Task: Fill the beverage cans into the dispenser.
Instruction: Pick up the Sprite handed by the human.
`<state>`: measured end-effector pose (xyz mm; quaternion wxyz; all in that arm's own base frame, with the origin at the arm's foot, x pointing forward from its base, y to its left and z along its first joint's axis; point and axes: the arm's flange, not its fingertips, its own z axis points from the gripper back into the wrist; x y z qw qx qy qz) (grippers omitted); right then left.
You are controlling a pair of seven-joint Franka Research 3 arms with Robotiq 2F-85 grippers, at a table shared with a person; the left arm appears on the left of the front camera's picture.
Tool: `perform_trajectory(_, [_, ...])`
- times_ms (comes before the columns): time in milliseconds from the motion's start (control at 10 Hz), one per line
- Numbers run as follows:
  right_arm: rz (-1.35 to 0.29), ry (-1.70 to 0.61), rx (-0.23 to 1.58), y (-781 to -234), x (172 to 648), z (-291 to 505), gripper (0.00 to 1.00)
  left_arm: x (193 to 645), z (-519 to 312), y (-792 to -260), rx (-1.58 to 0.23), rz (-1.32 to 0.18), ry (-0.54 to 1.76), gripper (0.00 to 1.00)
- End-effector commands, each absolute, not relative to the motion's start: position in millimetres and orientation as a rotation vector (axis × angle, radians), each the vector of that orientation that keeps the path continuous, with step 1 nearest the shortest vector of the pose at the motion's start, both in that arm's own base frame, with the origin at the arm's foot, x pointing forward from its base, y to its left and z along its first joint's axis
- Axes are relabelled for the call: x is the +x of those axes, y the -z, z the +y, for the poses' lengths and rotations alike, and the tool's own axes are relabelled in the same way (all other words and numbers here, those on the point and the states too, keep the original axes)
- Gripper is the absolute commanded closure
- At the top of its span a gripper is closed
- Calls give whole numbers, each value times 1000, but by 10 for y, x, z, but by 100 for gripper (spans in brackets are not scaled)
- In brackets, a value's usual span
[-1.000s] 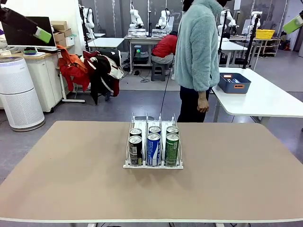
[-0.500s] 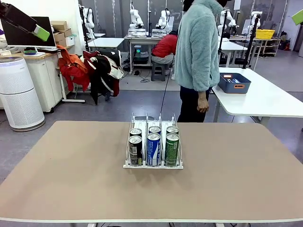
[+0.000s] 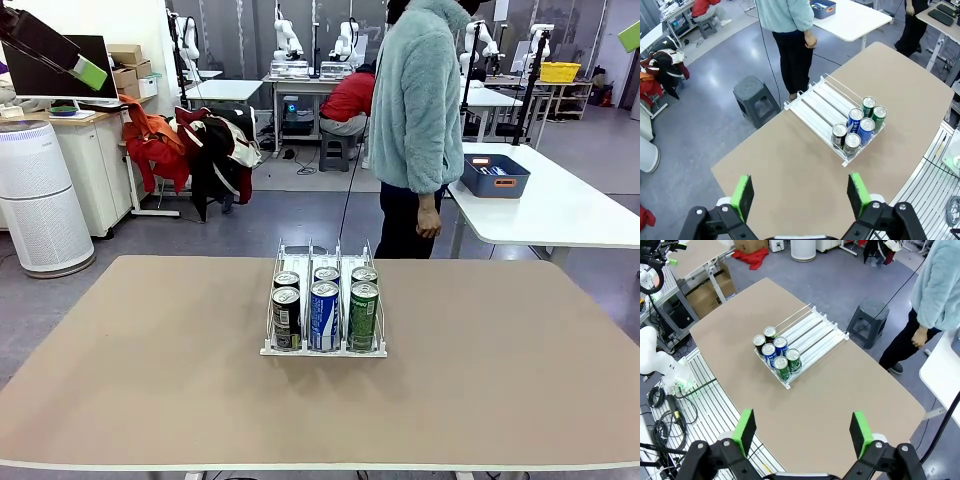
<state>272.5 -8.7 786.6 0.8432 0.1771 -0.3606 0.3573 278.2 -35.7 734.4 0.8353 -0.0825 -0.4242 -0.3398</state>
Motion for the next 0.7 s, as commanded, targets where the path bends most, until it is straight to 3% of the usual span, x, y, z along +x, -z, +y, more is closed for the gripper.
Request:
perform_trajectory(0, [-759, -761, 379, -7861, 2726, -70, 0, 2793, -339, -7338, -173, -906, 720, 0])
perform_trajectory(300, [-692, -810, 380, -7950, 2690, -93, 0, 2734, -402, -7389, -193, -800, 770, 0])
perform_trajectory(600, [-633, -828, 354, -8019, 2687, -186, 0, 2630, -500, -7524, -273, -791, 842, 0])
